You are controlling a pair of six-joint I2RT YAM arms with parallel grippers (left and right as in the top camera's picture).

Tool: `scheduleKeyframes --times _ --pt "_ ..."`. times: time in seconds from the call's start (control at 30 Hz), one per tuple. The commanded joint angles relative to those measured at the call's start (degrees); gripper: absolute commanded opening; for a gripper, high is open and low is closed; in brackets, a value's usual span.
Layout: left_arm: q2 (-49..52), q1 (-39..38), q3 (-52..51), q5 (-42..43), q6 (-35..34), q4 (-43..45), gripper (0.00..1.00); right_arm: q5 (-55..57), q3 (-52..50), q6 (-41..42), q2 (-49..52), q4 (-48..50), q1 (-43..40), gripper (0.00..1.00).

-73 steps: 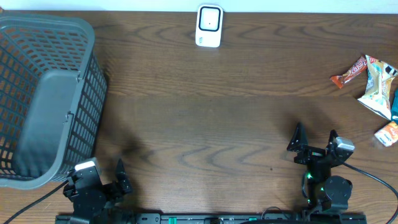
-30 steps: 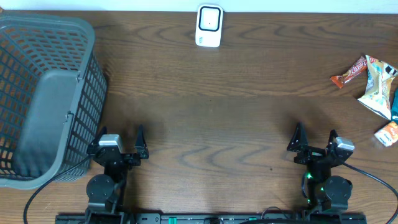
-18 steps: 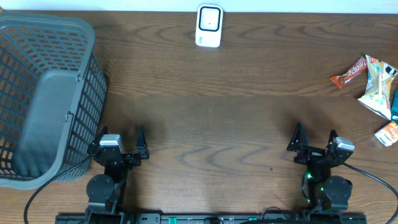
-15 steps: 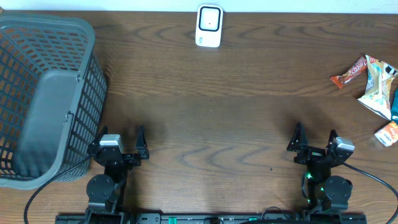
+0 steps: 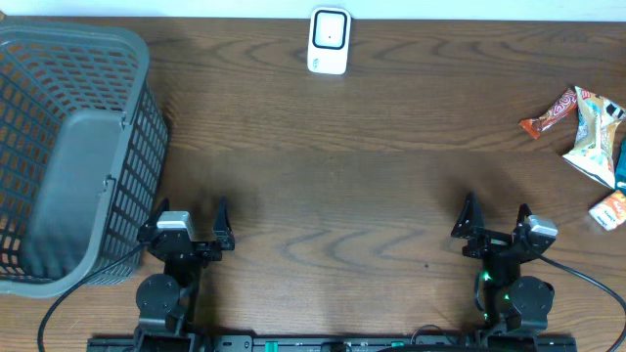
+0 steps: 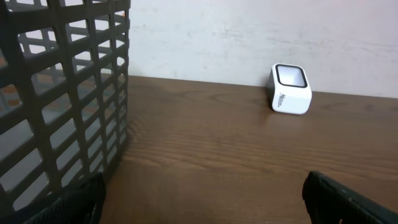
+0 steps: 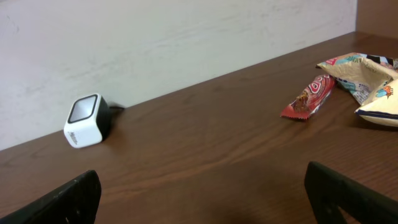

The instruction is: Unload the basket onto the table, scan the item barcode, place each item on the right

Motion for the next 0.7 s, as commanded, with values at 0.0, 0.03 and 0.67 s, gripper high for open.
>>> scheduleKeyframes --times 0.0,0.03,0.67 --pt "-0.26 0.31 -1.09 -0.37 1.03 -2.29 0.98 -0.11 -0.20 0.17 -0.31 -0.11 0.20 0.99" --pt "-0.26 0.31 -1.09 -0.37 1.03 -2.29 0.98 -0.11 -0.20 0.17 -0.31 -0.11 0.20 0.99" --pt "-0.26 2.38 -1.09 -0.35 1.03 -2.29 0.98 -0.11 -0.20 0.17 -0.31 -0.11 0.20 0.99"
